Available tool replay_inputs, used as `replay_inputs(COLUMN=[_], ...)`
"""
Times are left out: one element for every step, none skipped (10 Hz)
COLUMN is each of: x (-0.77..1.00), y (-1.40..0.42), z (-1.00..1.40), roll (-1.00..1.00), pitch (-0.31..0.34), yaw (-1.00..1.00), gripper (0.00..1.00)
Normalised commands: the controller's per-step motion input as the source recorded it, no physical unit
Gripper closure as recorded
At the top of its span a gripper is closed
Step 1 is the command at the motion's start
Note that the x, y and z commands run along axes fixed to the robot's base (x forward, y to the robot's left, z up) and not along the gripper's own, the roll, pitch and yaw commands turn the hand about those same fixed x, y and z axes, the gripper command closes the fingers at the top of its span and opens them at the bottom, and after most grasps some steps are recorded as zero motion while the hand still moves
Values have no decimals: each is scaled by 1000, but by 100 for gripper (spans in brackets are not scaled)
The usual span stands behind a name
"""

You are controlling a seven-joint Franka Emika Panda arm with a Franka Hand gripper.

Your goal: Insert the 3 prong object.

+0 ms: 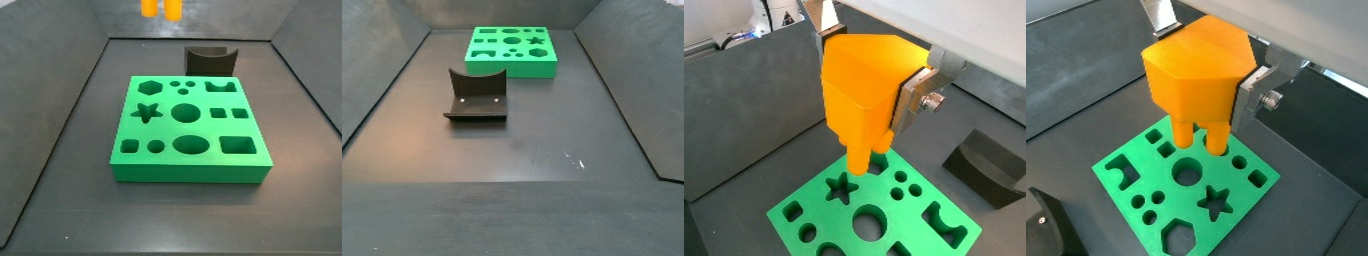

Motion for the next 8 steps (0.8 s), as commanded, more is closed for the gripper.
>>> replay_inputs(x=[0, 57, 20, 46, 6, 0, 0, 0], y=[231, 480, 543, 557, 491, 417, 363, 286], z=[-580, -763, -849, -846, -906, -951, -840, -774], roll=[-13, -106, -79, -81, -50, 0, 0, 0], pitch=[-34, -90, -87, -86, -71, -57, -74, -44], yaw=[-31, 0, 0, 0, -14, -86, -143, -146], gripper=[100, 100, 100, 100, 100, 100, 100, 100])
